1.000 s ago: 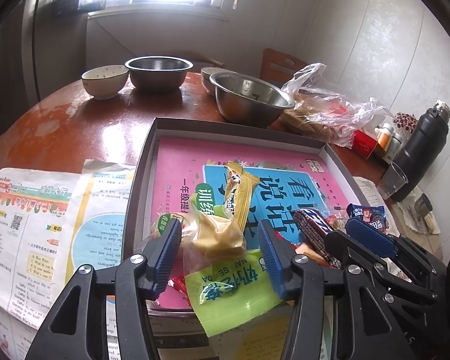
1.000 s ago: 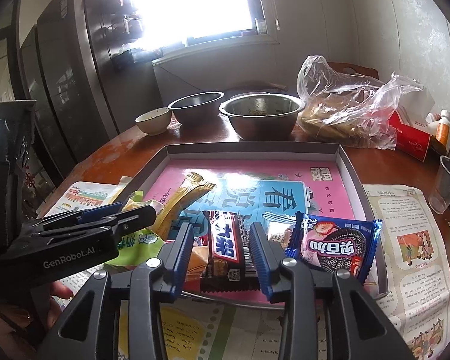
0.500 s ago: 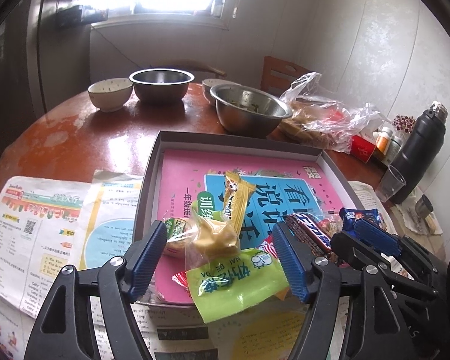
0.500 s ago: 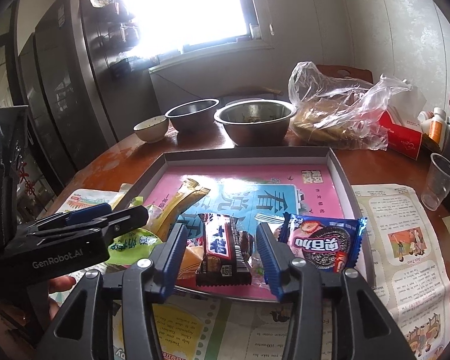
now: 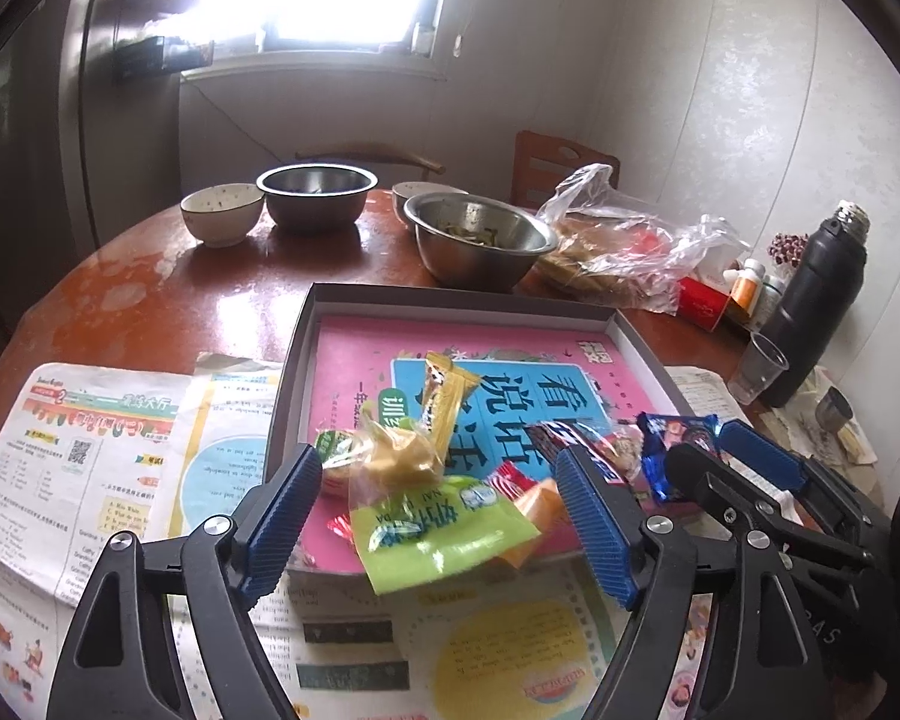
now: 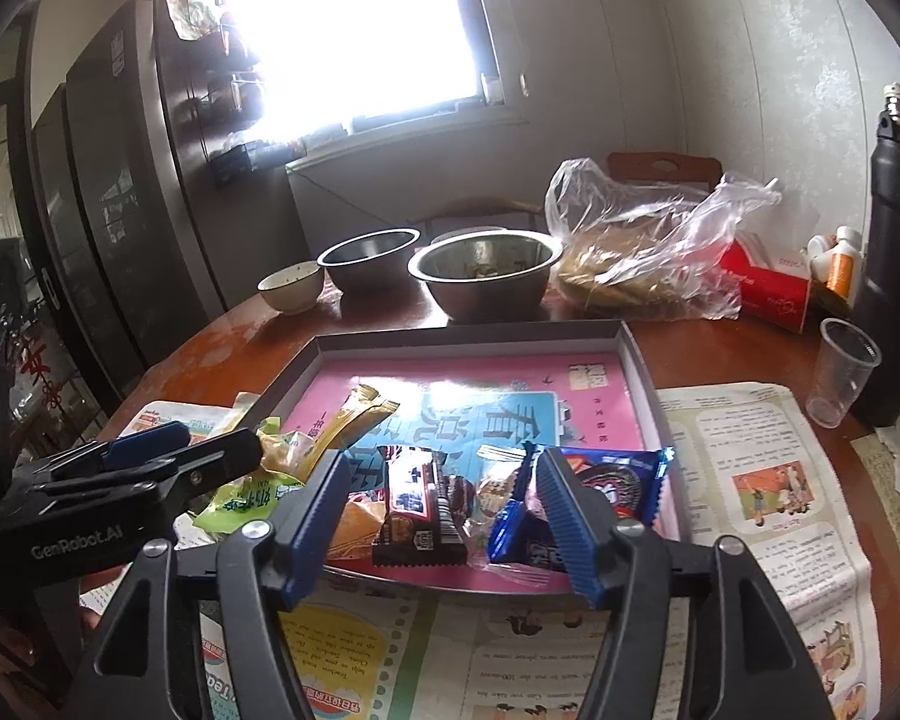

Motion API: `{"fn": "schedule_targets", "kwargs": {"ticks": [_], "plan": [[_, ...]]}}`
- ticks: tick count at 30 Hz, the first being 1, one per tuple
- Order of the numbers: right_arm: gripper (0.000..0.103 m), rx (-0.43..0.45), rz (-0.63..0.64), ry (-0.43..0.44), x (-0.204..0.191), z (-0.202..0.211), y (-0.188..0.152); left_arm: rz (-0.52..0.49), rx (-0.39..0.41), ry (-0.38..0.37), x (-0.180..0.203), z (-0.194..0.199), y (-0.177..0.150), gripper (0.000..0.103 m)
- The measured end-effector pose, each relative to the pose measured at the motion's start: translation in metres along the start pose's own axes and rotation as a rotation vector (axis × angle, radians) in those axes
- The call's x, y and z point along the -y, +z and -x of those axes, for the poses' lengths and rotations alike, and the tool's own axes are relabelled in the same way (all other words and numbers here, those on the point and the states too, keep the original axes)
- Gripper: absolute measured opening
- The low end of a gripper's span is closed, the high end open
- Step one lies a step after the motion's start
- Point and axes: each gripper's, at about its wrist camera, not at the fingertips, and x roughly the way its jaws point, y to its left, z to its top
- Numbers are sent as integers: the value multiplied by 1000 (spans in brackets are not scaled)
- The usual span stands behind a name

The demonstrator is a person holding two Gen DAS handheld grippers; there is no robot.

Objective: Organize snacks

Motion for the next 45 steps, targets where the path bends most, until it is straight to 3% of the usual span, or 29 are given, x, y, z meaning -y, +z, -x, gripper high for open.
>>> {"fn": "schedule_targets", "kwargs": {"ticks": [7,17,29,45], "plan": [[75,28,-3,-20,4,19,-7,-27,-10,10,13,19,-20,85],[99,53,-6,-33,14,56,-28,-5,-38,93,14,39,-59,86],[101,-3,-31,-92,22,79,-70,-30,-39,123,20,61,-93,86],[102,-16,17,-127,9,83,-81,-50,-57,128,26,58,-97,86]]}}
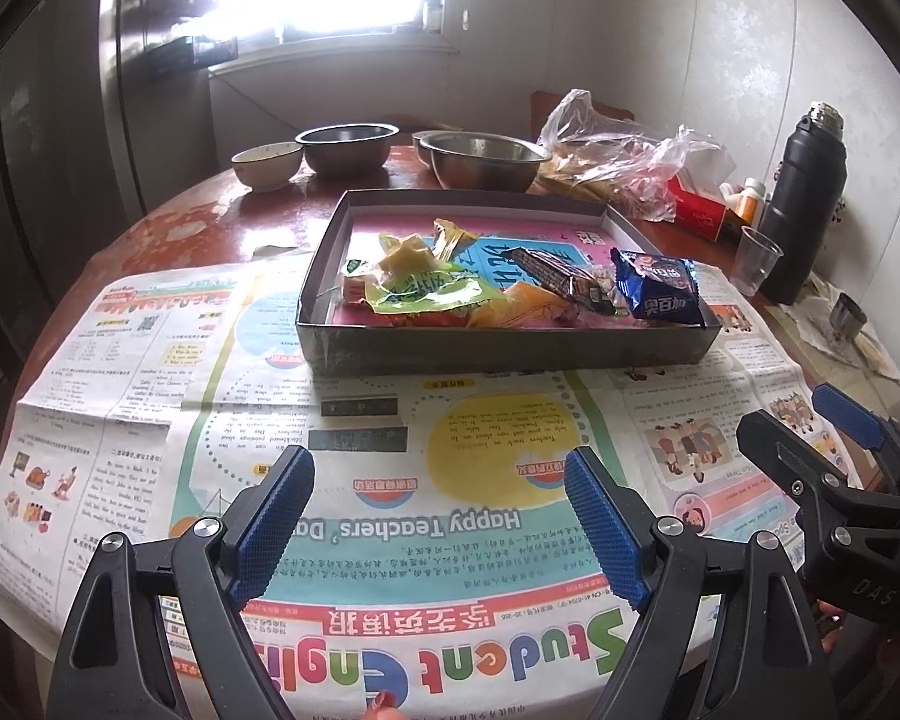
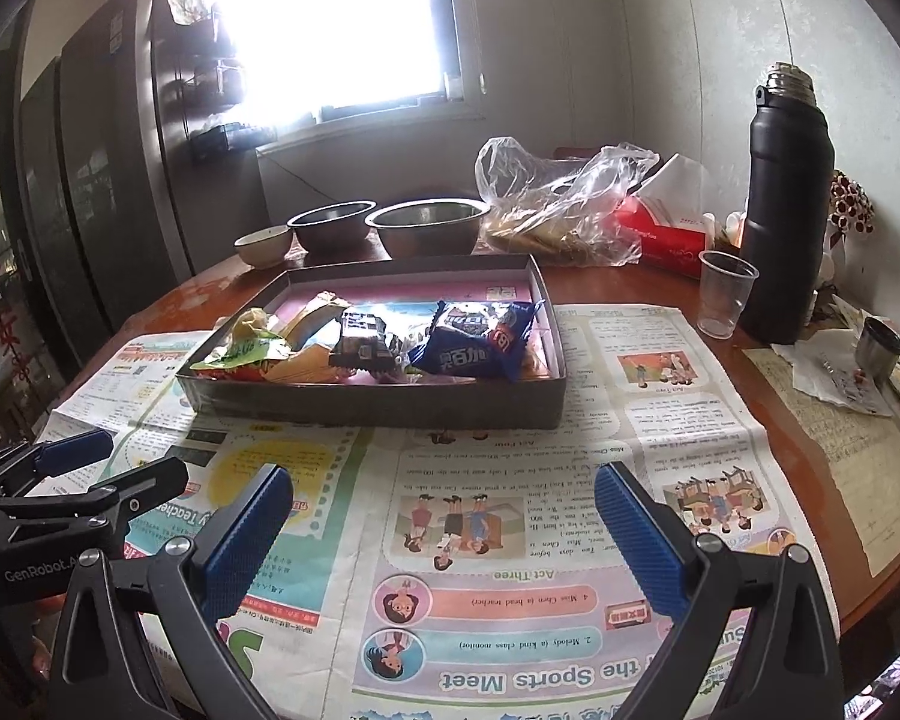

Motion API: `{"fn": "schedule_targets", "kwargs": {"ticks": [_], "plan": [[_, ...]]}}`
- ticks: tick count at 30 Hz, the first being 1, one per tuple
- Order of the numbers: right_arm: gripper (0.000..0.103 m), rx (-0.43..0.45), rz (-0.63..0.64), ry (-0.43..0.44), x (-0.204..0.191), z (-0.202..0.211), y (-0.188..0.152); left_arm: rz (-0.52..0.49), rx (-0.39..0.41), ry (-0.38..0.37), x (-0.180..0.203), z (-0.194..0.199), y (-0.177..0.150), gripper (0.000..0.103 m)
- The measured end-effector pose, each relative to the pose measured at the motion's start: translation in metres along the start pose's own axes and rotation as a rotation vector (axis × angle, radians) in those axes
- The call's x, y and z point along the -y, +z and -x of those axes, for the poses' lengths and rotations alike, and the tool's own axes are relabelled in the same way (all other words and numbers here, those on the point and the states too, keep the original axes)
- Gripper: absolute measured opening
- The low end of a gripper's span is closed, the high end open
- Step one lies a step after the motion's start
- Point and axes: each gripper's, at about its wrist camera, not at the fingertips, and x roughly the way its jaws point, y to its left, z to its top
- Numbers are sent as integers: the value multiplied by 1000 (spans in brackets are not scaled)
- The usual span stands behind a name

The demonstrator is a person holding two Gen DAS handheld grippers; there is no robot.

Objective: Organize snacks

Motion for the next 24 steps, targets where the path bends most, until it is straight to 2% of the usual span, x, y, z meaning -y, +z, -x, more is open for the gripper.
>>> {"fn": "schedule_targets", "kwargs": {"ticks": [24], "plan": [[102,-16,-10,-4,2,-1,-4,-4,-15,7,2,-4,-2,86]]}}
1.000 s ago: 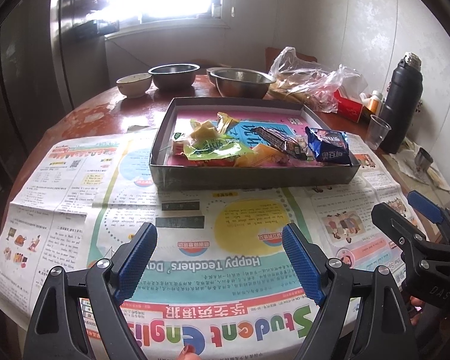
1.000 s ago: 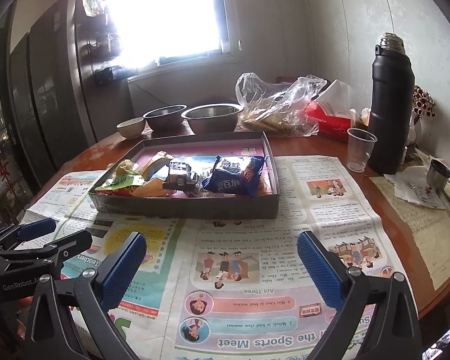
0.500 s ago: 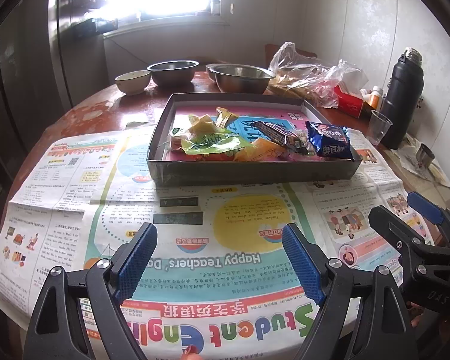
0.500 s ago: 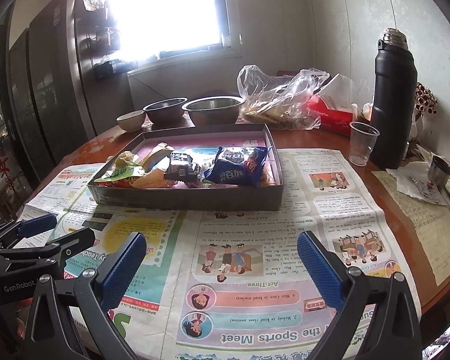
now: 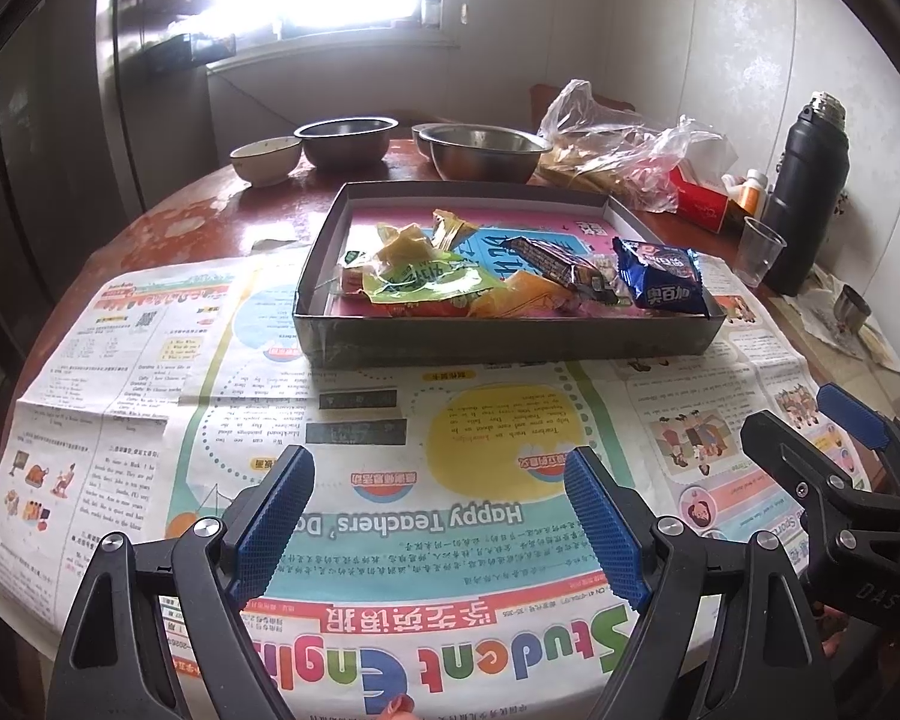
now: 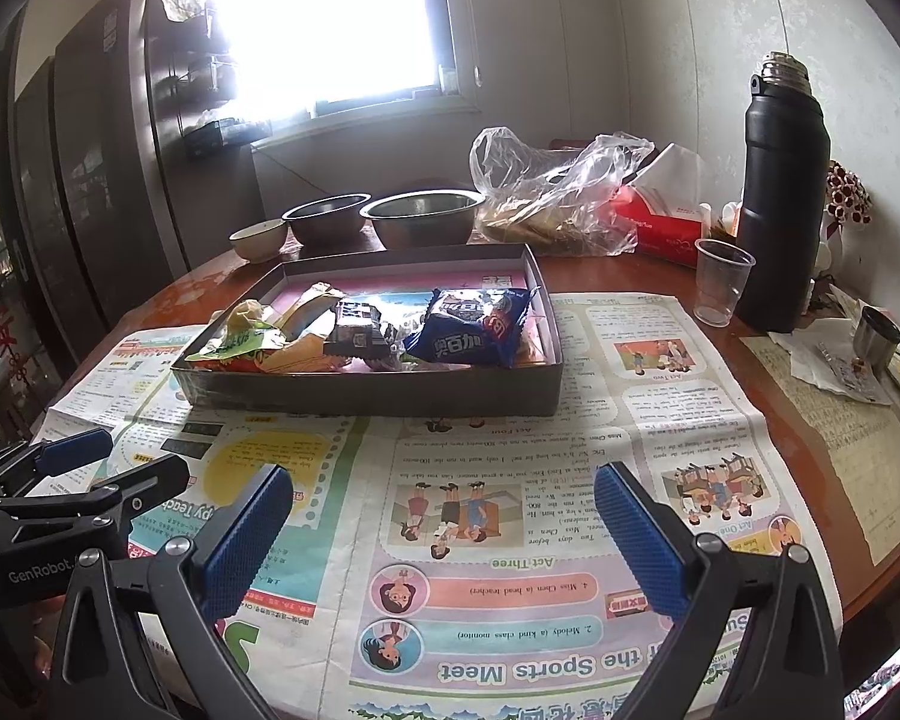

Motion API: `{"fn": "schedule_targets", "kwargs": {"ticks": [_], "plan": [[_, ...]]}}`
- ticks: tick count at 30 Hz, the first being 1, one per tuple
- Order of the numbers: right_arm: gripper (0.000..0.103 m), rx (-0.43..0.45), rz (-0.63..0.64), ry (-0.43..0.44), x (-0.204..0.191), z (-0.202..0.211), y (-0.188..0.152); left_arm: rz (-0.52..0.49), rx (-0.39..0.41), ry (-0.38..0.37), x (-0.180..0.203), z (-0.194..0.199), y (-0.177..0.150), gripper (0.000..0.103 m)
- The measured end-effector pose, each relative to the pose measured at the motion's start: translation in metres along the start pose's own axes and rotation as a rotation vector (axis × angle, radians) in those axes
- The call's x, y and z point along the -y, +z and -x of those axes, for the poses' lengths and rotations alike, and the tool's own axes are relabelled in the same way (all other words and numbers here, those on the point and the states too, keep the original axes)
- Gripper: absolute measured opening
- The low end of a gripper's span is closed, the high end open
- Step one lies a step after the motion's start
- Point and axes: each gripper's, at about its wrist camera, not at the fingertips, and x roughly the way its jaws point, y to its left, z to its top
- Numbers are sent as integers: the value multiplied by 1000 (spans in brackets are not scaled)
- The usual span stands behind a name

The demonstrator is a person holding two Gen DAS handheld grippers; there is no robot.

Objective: Organize snacks

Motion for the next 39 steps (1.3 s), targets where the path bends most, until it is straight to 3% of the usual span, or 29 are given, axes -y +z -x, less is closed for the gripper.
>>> {"fn": "schedule_targets", "kwargs": {"ticks": [39], "plan": [[102,-4,3,-1,-2,0,-2,9,-13,23,-2,0,-1,86]]}}
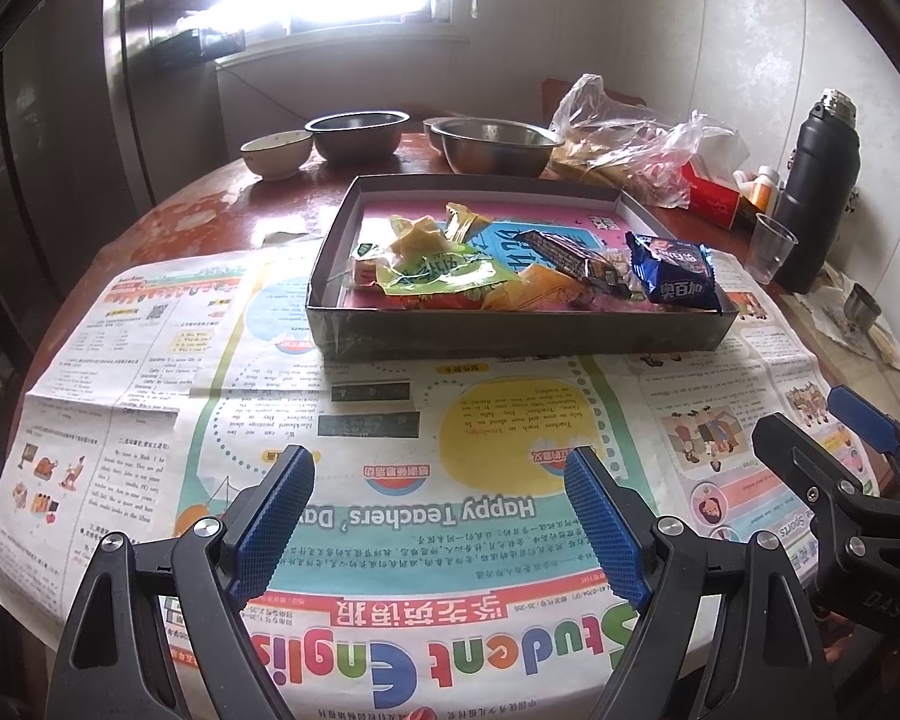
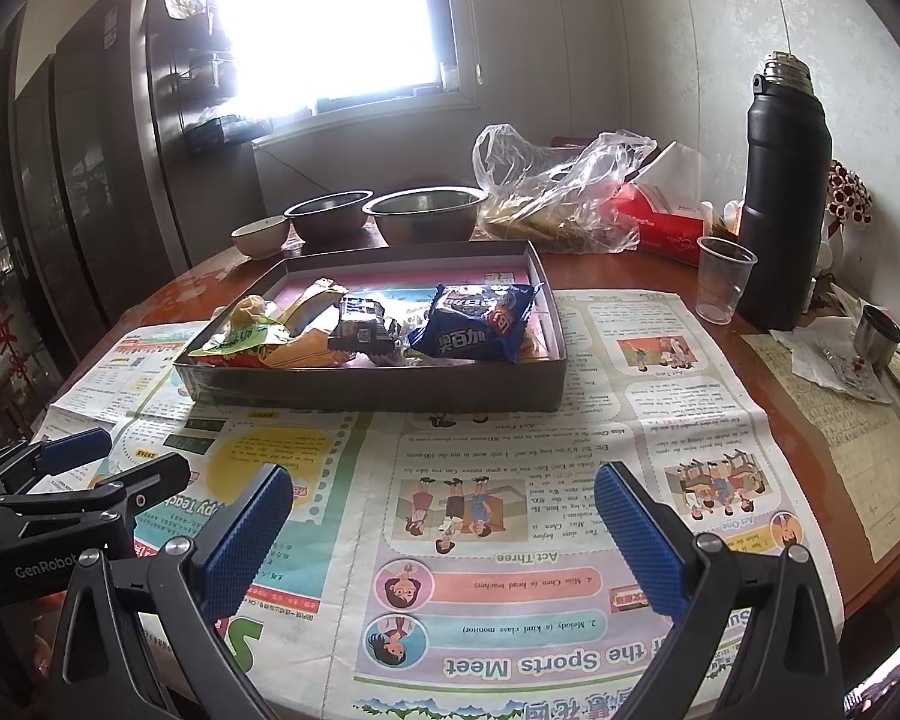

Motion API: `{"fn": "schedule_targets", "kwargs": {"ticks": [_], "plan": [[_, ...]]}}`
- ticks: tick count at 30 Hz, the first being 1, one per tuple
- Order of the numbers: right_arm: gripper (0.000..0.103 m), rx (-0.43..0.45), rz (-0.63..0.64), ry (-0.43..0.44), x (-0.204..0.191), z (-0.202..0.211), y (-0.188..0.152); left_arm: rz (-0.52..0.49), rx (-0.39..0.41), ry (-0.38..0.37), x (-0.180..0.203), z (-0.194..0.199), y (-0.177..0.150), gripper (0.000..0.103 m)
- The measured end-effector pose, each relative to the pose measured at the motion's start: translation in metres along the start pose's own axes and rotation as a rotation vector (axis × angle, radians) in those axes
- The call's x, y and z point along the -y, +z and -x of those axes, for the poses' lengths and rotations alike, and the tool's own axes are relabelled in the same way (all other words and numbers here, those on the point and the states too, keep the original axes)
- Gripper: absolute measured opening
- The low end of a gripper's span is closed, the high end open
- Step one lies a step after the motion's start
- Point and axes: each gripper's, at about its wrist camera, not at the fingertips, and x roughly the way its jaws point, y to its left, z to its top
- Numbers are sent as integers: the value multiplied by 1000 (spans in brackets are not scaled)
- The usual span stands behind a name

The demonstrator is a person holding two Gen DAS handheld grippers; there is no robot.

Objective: Organize snacks

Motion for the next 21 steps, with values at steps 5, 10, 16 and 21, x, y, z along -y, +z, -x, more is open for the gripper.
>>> {"fn": "schedule_targets", "kwargs": {"ticks": [5,10,16,21], "plan": [[102,-1,-1,0,0,0,0,0,4,-1,0,1,0,86],[102,-3,0,1,-1,-1,0,1,2,-1,1,1,0,86],[102,-5,0,1,-1,-1,0,-1,-1,-1,0,0,0,86],[102,-5,0,1,-1,-1,0,5,4,-1,-1,2,1,86]]}}
